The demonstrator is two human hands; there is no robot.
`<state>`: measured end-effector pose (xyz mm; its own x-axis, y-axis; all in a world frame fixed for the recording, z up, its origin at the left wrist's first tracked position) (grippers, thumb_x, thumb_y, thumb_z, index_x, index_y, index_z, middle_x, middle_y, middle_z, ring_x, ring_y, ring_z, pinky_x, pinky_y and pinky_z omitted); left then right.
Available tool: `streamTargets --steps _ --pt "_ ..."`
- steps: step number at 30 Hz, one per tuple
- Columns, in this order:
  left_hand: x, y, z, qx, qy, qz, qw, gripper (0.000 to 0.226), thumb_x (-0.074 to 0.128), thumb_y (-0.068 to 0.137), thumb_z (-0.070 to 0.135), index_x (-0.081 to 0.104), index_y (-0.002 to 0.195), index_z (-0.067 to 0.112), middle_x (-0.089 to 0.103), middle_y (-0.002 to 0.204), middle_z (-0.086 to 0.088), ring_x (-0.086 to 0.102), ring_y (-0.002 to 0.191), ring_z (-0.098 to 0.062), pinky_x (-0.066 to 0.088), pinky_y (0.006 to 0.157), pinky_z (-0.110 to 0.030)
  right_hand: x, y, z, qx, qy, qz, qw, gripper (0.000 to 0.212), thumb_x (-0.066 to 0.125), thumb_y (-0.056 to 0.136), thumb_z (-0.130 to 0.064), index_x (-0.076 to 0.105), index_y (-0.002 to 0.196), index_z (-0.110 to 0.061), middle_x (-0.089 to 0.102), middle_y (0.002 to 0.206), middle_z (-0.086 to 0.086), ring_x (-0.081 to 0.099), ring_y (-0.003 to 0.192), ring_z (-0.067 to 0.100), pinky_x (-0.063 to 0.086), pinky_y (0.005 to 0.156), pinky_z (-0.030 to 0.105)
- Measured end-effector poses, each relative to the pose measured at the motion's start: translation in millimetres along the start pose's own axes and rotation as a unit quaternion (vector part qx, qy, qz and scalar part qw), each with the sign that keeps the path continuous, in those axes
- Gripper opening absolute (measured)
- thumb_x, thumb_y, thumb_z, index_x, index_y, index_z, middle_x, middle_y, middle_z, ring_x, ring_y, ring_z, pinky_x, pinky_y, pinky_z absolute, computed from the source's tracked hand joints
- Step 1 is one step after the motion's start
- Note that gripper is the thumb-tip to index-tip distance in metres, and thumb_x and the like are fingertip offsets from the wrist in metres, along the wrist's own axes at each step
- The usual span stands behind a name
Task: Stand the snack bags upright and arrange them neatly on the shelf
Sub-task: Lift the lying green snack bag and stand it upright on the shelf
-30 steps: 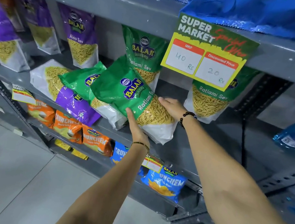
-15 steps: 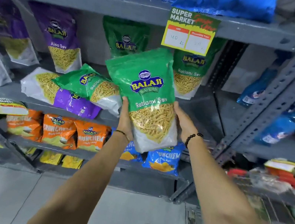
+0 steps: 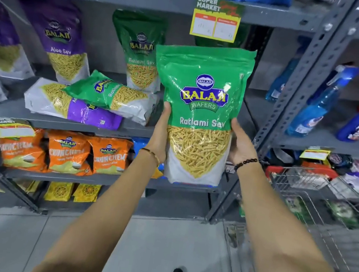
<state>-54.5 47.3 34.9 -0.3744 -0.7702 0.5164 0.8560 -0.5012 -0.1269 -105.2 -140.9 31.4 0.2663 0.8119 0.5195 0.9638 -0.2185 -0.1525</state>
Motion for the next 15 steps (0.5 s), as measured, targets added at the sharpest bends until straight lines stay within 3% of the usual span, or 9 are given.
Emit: streamTargets --steps 4,7,10,15 --pt "8.3 1.9 6.7 0.013 0.022 -0.003 1.0 0.068 0.04 0.078 0.074 0.054 0.129 0.03 0.063 0.129 -0.005 0.061 0.116 -0.026 0.043 0.104 -0.052 -1.9 -0.2 -9.4 -0.019 -0.005 -0.015 1.0 0.02 0.048 0.092 -0.029 0.066 0.096 -0.019 0.078 0.084 -0.002 0.072 0.079 0.014 0.053 0.083 0.036" --pt "11.9 8.9 6.1 0.012 0.027 -0.006 1.0 0.066 0.038 0.08 0.072 0.056 0.126 0.03 0.067 0.123 -0.004 0.065 0.11 -0.023 0.05 0.097 -0.047 -5.0 5.3 -12.5 -0.019 0.005 -0.028 0.999 0.022 0.048 0.092 -0.028 0.067 0.098 -0.02 0.078 0.088 -0.001 0.073 0.083 0.015 0.056 0.081 0.036" --pt "13.1 23.9 0.7 -0.012 0.027 -0.005 1.0 0.071 0.037 0.078 0.074 0.053 0.13 0.029 0.064 0.128 -0.007 0.063 0.113 -0.026 0.047 0.1 -0.05 -9.4 15.0 -14.1 -0.008 0.024 -0.053 0.998 0.031 0.045 0.093 -0.026 0.075 0.093 -0.022 0.077 0.094 -0.001 0.073 0.088 0.014 0.059 0.073 0.03" --pt "11.2 65.2 -12.5 -0.036 0.051 0.051 0.997 0.064 0.038 0.08 0.072 0.06 0.121 0.028 0.066 0.122 -0.006 0.062 0.113 -0.027 0.046 0.101 -0.049 -25.3 51.3 -17.5 -0.004 0.005 -0.055 0.998 0.026 0.039 0.097 -0.017 0.064 0.107 -0.015 0.074 0.102 0.001 0.069 0.094 0.016 0.057 0.084 0.031"
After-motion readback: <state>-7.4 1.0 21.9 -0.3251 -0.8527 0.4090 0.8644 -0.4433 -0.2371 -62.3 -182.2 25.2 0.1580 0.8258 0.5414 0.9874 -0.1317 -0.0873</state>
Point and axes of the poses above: each hand's wrist, its own y-axis towards the middle knuckle, its own x-axis out of the palm, z = x × y, the point moved 2 cm from there along y, towards the middle knuckle
